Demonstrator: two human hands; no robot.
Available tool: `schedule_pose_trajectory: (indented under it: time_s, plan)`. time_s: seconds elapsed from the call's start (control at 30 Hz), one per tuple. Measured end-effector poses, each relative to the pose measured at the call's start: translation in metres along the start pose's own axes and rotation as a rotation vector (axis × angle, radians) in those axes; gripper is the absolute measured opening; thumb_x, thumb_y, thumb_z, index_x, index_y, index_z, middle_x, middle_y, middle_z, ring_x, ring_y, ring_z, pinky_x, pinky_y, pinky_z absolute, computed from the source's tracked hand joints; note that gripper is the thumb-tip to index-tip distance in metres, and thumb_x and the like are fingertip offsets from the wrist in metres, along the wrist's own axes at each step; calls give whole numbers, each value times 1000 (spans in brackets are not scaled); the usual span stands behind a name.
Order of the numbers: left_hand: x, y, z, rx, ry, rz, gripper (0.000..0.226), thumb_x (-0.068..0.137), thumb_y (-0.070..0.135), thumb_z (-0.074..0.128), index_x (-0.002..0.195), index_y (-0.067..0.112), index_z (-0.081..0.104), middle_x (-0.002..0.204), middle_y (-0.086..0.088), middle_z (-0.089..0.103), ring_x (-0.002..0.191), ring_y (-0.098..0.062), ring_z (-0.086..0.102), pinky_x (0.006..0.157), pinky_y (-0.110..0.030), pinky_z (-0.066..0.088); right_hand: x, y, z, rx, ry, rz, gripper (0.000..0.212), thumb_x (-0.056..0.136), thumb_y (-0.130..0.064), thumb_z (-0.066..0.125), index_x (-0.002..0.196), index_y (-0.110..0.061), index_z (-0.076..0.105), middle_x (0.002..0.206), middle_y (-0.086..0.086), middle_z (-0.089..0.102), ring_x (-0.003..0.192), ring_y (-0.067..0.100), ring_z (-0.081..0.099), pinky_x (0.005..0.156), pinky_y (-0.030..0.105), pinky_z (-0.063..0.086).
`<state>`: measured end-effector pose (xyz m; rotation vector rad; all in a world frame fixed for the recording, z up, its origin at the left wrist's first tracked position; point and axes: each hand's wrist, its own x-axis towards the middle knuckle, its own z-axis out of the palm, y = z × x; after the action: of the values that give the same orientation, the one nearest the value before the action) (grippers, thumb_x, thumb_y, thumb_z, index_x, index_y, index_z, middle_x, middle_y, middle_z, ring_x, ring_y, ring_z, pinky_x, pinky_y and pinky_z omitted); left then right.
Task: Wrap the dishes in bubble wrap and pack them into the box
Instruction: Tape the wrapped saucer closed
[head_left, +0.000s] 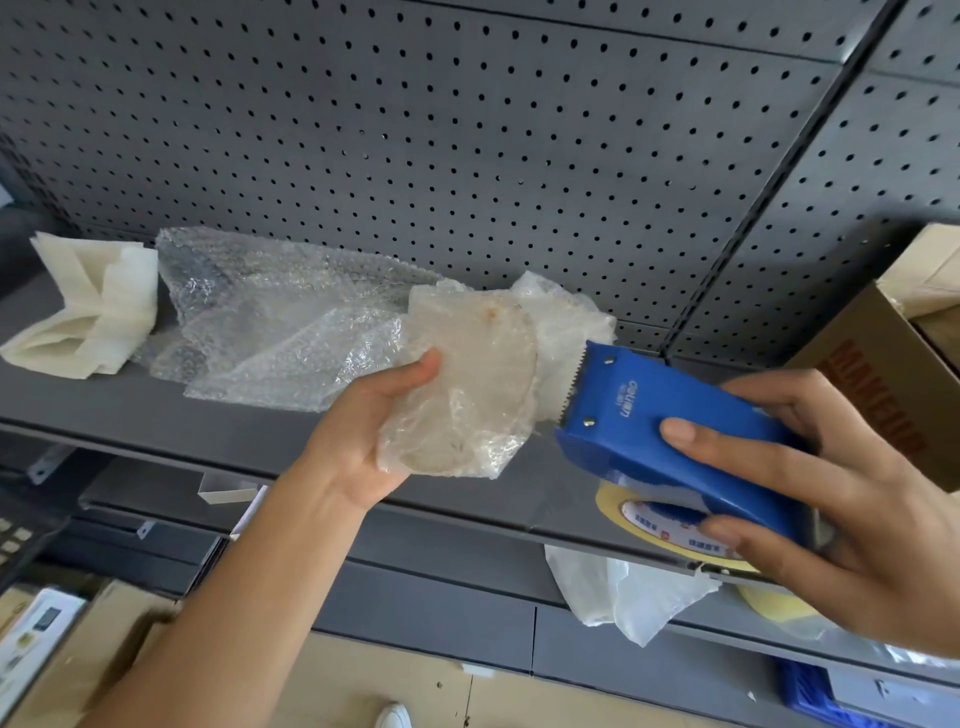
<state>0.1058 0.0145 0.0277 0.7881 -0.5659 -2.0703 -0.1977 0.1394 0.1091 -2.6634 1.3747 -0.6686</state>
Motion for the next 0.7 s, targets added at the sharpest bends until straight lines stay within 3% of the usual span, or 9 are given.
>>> schedule_pose_trajectory:
  time_s: [0.07, 0.2, 0.3, 0.37, 0.43, 0.5, 0.57, 0.63, 0.7]
  plan:
    - [2, -7, 5, -132, -66, -39, 34, 84, 14, 70, 116, 4, 69, 107, -11, 76, 92, -23, 76, 72, -34, 63, 0, 4, 6, 23, 52, -37, 54, 96, -45, 59, 147, -35, 46, 126, 10, 43, 109, 24, 53, 87, 33, 48]
    - [6, -23, 20, -275, -196, -42, 57, 42, 3, 101, 93, 6, 76, 92, -11, 77, 76, -23, 76, 61, -31, 62, 10, 5, 15, 40, 131, -97, 54, 97, -42, 59, 146, -24, 42, 124, 11, 40, 105, 23, 51, 85, 33, 47]
    - [12, -32, 30, -327, -209, -90, 56, 61, 7, 91, 112, 3, 68, 98, -11, 70, 68, -23, 73, 51, -29, 60, 20, 6, 22, 65, 164, -112, 53, 98, -40, 58, 145, -22, 40, 123, 10, 38, 107, 25, 52, 89, 32, 47]
    - [16, -35, 37, -336, -236, -172, 38, 79, 11, 79, 114, 4, 68, 99, -10, 69, 70, -20, 72, 54, -27, 60, 26, 7, 23, 89, 180, -98, 53, 99, -40, 57, 145, -22, 40, 123, 10, 38, 107, 26, 52, 93, 30, 46]
    - [16, -40, 42, -228, -209, -171, 19, 91, 20, 62, 86, 9, 77, 79, -4, 69, 61, -13, 65, 50, -21, 52, 32, 10, 21, 108, 198, -75, 52, 100, -41, 56, 145, -21, 41, 121, 13, 39, 105, 25, 51, 94, 26, 43]
    - [12, -44, 48, 31, -203, -98, 40, 101, 12, 44, 73, 19, 71, 69, 3, 60, 58, -8, 54, 51, -18, 43, 38, 13, 18, 115, 201, -54, 50, 100, -39, 56, 145, -20, 45, 121, 15, 40, 100, 27, 52, 91, 26, 43]
    - [18, -47, 42, 471, -51, 53, 32, 102, -2, 43, 86, 14, 66, 76, 2, 58, 62, -6, 52, 59, -18, 47, 43, 15, 17, 107, 177, -38, 48, 98, -36, 58, 142, -18, 50, 121, 16, 41, 99, 29, 53, 89, 29, 45]
    - [31, -50, 30, 784, 50, 132, 17, 103, 11, 47, 111, 8, 61, 98, -7, 64, 78, -11, 52, 74, -25, 52, 45, 16, 17, 78, 149, -2, 51, 96, -36, 59, 143, -20, 50, 122, 13, 42, 103, 25, 53, 91, 27, 46]
    - [35, -53, 27, 809, 58, 119, 30, 107, 25, 43, 131, 16, 58, 123, -11, 66, 98, -18, 59, 89, -38, 55, 47, 16, 18, 66, 137, 45, 52, 96, -40, 57, 145, -27, 49, 123, 6, 41, 105, 15, 52, 91, 18, 43]
